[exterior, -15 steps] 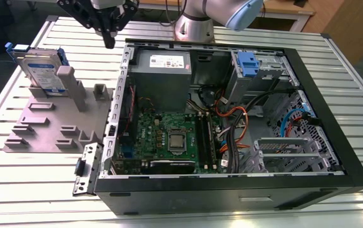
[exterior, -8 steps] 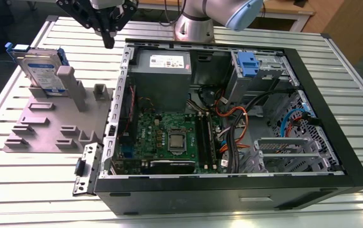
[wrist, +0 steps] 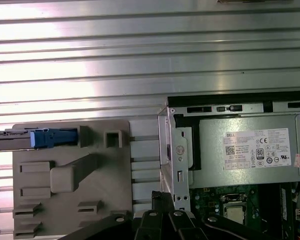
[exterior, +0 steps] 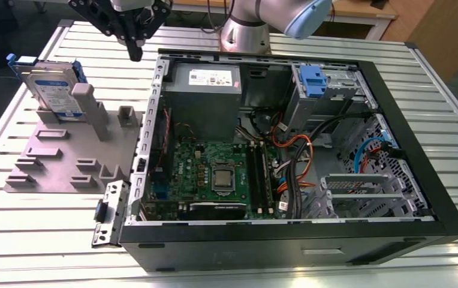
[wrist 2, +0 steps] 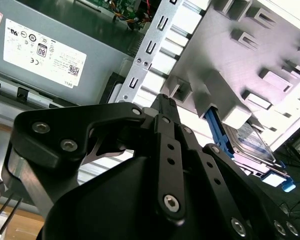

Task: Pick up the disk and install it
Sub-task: 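Reach for the disk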

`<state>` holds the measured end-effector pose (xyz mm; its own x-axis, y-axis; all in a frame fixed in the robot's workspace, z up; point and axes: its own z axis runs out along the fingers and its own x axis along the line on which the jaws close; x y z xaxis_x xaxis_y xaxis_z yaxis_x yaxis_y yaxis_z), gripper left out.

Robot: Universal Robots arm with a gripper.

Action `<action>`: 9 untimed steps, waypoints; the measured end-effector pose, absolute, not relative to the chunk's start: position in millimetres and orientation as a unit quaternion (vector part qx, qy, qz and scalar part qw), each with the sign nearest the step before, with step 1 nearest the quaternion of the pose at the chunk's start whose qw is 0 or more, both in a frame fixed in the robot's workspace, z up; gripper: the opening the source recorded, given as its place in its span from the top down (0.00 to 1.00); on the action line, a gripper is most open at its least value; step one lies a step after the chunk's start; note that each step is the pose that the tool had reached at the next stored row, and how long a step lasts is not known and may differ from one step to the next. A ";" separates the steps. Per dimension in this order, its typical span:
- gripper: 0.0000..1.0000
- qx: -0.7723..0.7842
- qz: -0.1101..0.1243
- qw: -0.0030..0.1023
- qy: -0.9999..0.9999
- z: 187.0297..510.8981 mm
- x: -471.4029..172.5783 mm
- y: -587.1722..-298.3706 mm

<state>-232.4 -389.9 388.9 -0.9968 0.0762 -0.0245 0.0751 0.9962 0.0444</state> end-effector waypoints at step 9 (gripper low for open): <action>0.89 0.038 0.022 0.013 0.999 388.9 -235.6 -389.9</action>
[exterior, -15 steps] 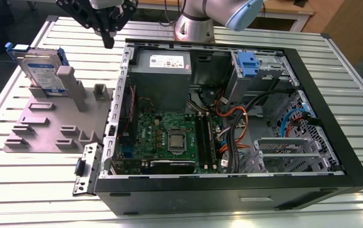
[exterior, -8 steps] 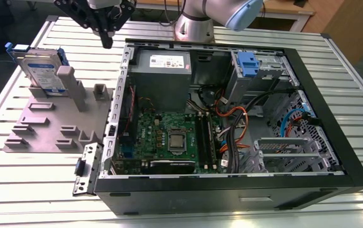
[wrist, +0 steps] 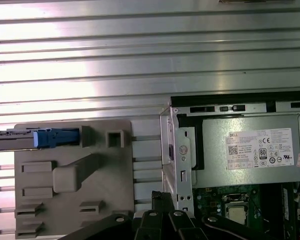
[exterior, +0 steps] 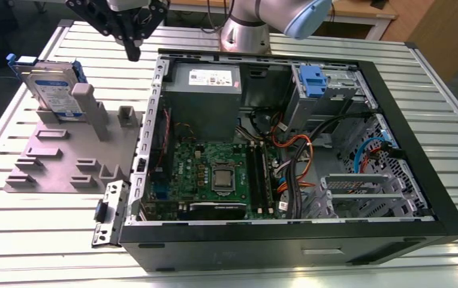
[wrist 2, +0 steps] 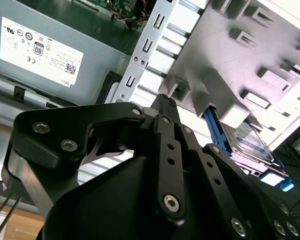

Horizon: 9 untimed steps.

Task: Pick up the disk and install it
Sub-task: 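Reach for the disk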

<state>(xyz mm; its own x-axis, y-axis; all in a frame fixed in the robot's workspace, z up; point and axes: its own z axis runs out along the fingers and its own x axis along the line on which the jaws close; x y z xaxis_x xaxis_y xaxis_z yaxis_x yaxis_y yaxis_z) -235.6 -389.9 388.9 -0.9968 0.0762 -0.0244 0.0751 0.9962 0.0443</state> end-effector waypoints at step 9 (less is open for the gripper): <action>0.89 0.038 0.022 0.013 0.999 388.8 -237.6 -389.9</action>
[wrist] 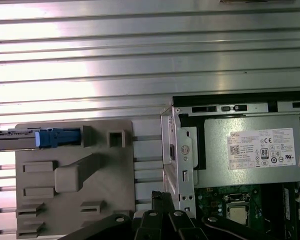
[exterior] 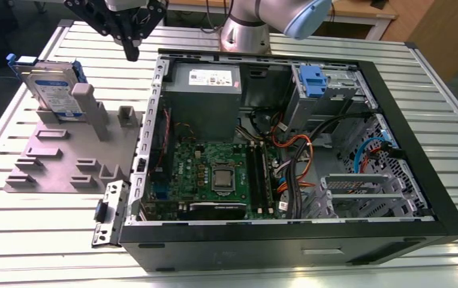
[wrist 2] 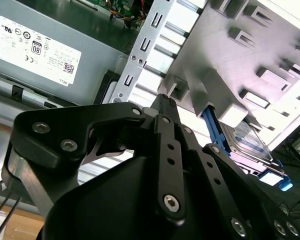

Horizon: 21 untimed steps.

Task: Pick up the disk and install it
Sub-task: 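Reach for the disk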

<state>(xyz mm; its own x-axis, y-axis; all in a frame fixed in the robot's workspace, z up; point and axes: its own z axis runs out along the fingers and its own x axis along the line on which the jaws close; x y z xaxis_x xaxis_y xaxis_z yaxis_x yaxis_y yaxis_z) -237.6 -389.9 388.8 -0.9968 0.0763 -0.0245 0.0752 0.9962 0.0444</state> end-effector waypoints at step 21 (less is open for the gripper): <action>0.89 0.038 0.022 0.013 0.999 388.6 -245.2 -389.9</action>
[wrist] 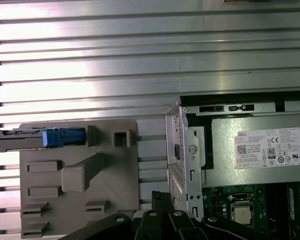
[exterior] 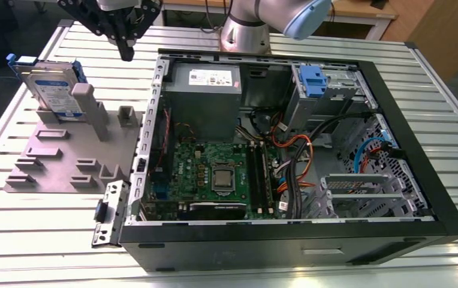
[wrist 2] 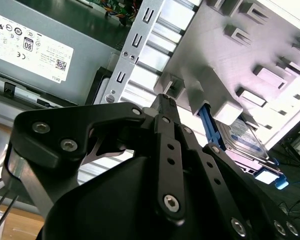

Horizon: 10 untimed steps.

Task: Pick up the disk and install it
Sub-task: 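Reach for the disk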

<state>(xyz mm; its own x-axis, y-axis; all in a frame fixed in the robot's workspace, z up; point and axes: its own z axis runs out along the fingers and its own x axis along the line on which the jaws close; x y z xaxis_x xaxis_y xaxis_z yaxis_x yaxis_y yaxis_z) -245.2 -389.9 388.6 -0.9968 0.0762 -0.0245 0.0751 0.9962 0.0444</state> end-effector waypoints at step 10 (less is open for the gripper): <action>0.89 0.038 0.022 0.013 0.999 388.1 -248.4 -389.9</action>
